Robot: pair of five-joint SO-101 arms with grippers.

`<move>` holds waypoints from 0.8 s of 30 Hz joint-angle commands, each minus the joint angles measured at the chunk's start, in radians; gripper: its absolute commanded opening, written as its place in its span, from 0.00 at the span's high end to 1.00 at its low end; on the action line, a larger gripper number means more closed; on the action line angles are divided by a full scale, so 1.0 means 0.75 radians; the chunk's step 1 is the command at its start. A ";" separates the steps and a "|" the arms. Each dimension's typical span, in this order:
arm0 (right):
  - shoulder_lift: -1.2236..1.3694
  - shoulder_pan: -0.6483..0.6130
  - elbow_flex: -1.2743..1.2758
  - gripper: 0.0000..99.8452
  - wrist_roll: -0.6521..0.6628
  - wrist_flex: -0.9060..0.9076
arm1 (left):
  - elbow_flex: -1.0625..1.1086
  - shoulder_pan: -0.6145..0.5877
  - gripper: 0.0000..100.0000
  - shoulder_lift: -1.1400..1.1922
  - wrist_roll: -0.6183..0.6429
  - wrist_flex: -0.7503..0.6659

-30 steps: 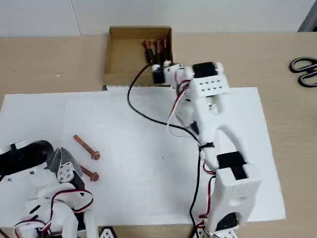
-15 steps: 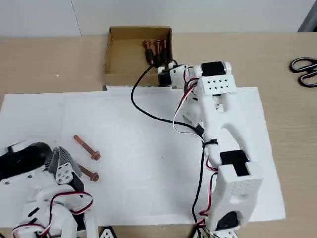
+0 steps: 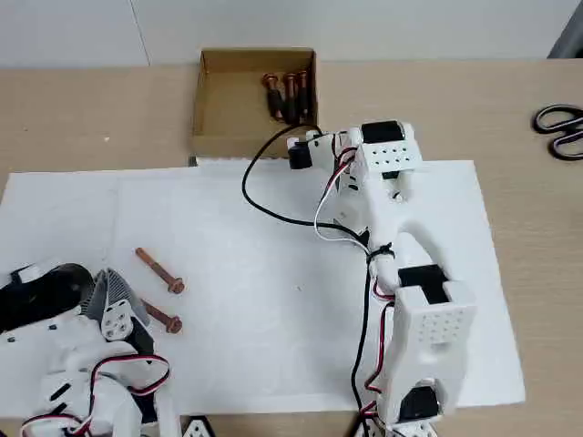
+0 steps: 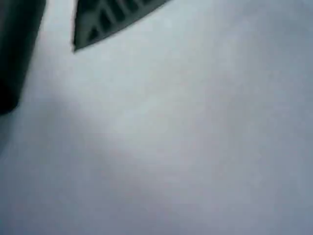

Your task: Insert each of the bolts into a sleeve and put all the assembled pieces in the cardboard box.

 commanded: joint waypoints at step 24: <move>0.214 0.042 -0.008 0.93 0.008 -0.044 | -0.036 0.006 0.99 -0.010 -0.049 -0.008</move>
